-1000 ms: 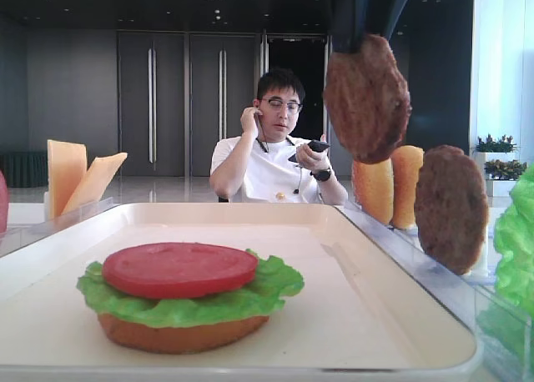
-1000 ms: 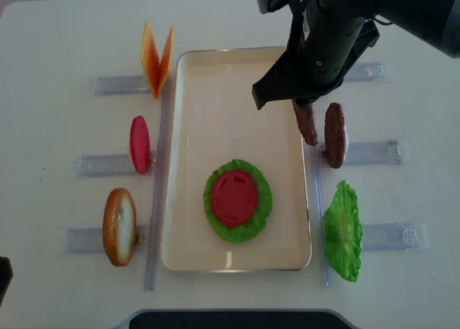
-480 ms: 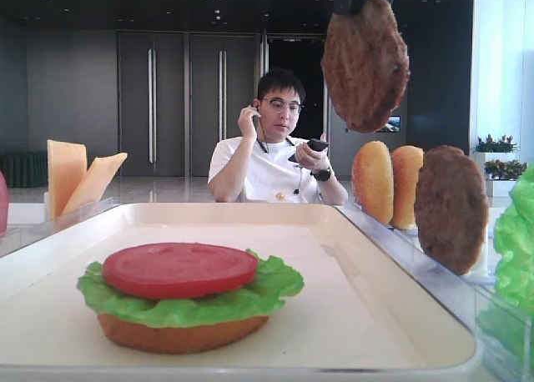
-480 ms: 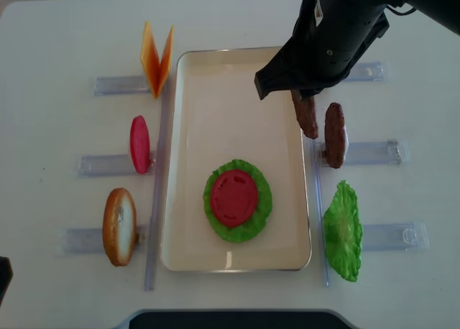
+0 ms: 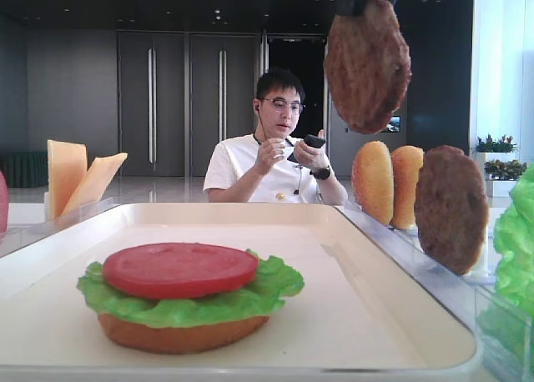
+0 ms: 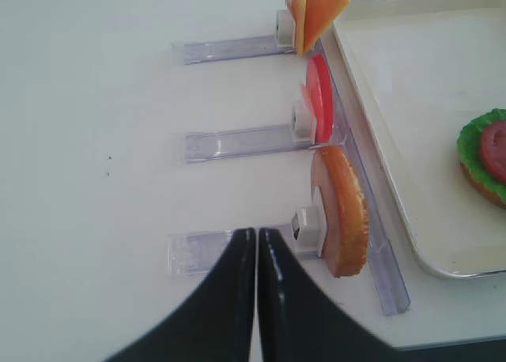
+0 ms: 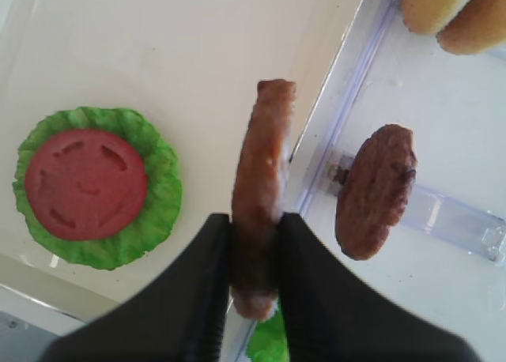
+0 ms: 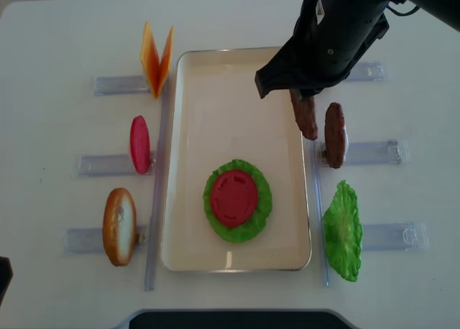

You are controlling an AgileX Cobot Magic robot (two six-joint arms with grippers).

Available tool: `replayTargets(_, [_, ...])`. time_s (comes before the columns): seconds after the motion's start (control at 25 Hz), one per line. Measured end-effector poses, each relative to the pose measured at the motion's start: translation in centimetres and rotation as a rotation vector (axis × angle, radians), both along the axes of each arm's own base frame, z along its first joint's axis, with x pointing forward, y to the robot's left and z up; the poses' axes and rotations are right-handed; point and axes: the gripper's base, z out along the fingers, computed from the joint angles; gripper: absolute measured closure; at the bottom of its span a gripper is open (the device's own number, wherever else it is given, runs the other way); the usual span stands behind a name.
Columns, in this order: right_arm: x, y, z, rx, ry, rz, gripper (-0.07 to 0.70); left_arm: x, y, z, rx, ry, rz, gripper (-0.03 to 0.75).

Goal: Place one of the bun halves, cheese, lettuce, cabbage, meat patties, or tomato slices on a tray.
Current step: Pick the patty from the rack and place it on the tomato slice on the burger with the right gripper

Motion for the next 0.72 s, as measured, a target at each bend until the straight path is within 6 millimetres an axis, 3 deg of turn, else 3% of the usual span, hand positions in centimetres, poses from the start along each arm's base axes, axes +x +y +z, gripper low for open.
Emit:
replayTargets(0.2, [1.1,-1.4,0.0,0.01,0.009,-0.026,0.465,0.0,0.0,0.0,0.0,0.0,0.0,0.722])
replayTargets(0.56, [1.0,-1.2,0.1,0.136,0.094,0.018,0.465,0.0,0.0,0.0,0.0,0.0,0.0,0.722])
replayTargets(0.72, [1.7,-2.3,-0.8,0.177,0.122,-0.011,0.465,0.0,0.0,0.0,0.0,0.0,0.0,0.722])
